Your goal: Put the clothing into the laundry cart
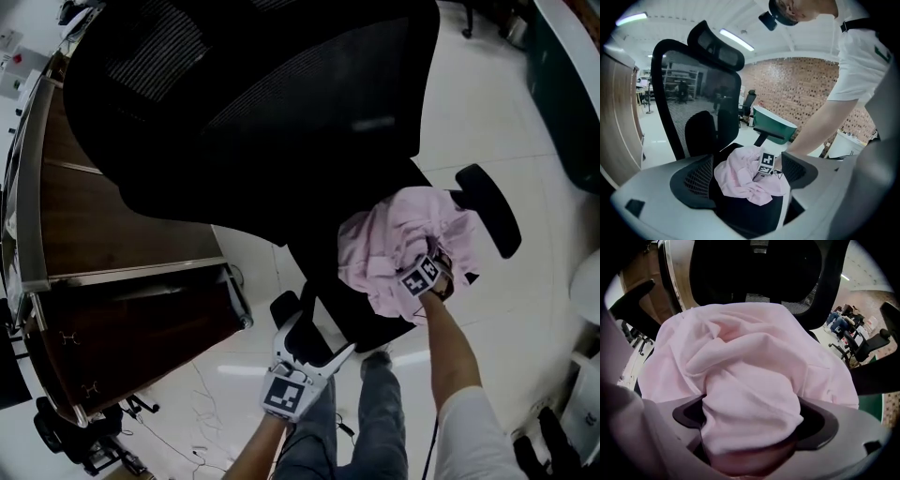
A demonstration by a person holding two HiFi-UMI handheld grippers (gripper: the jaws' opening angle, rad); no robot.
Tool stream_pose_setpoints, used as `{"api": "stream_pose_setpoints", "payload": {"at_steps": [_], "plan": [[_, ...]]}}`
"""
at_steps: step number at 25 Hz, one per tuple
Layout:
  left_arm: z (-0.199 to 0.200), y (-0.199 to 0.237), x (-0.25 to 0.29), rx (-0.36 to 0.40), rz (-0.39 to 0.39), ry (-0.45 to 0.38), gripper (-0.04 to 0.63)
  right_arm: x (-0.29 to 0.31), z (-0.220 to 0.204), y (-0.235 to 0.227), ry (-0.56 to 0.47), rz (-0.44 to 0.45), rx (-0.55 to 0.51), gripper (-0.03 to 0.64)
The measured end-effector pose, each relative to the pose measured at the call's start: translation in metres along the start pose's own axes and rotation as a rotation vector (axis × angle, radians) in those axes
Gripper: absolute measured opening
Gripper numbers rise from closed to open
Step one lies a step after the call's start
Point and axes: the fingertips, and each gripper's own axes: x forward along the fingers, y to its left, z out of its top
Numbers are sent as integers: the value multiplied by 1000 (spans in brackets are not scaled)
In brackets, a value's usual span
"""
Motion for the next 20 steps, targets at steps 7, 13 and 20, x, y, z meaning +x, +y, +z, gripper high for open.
{"api": "stream_pose_setpoints", "payload": {"at_steps": [7,13,20], "plan": [[20,6,-8,9,16,-50,436,-43,13,1,-48,53,20,187],[84,12,-34,4,43,-173,433,-155,48,-6,-457,66,412,120],[183,-8,-106,16,39,-373,422,-407,81,-24,-931,0,611,115]]}}
